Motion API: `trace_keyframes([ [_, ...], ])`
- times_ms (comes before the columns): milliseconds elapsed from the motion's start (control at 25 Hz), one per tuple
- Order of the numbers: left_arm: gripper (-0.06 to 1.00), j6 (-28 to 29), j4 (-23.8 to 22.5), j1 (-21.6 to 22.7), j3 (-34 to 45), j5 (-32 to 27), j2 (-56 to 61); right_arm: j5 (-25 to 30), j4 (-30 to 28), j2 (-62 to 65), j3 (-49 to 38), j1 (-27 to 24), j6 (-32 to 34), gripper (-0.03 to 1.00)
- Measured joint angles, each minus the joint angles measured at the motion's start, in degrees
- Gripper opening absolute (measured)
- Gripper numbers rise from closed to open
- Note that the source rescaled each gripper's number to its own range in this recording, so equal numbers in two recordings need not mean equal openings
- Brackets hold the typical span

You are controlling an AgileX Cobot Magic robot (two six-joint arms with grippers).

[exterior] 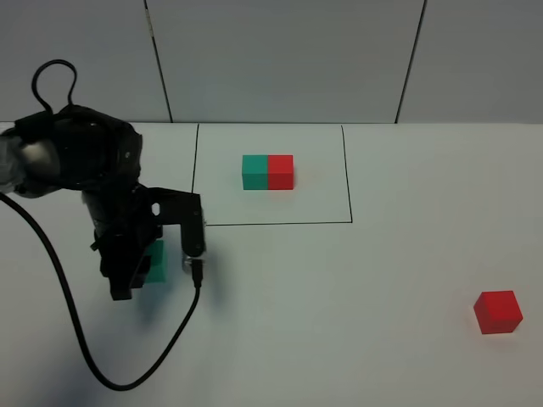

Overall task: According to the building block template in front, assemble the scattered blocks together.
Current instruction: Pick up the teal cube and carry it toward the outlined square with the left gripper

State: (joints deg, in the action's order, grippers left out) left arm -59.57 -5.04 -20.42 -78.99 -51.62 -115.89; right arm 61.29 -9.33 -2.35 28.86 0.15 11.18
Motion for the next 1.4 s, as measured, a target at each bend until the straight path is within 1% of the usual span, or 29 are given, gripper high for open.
trace_keyframes([
  [80, 0.0, 2.4, -1.7, -1.8, -1.2, -0.1, 0.0, 0.0, 0.0, 0.0, 0.0, 0.0, 0.0, 0.58],
  [200, 0.0, 4.4, -2.7, -3.7, -3.1, -1.7, -0.1, 0.0, 0.0, 0.0, 0.0, 0.0, 0.0, 0.58],
  [360, 0.0, 5.0, -2.7, -5.0, -6.1, -5.1, -1.6, 0.0, 0.0, 0.0, 0.0, 0.0, 0.0, 0.58],
  [440, 0.0, 5.0, -1.8, -5.3, -7.0, -5.8, -2.3, 0.0, 0.0, 0.0, 0.0, 0.0, 0.0, 0.58],
  [640, 0.0, 5.0, 1.0, -6.9, -7.2, -3.0, -2.9, 0.0, 0.0, 0.0, 0.0, 0.0, 0.0, 0.58],
  [840, 0.0, 5.2, 1.4, -9.3, -8.3, -0.6, -4.7, 0.0, 0.0, 0.0, 0.0, 0.0, 0.0, 0.58],
  [1120, 0.0, 7.1, 1.6, -11.6, -8.3, 2.6, -8.9, 0.0, 0.0, 0.0, 0.0, 0.0, 0.0, 0.58],
  [1400, 0.0, 7.5, 5.0, -12.5, -8.3, 4.9, -11.4, 0.0, 0.1, 0.0, 0.0, 0.0, 0.0, 0.58],
])
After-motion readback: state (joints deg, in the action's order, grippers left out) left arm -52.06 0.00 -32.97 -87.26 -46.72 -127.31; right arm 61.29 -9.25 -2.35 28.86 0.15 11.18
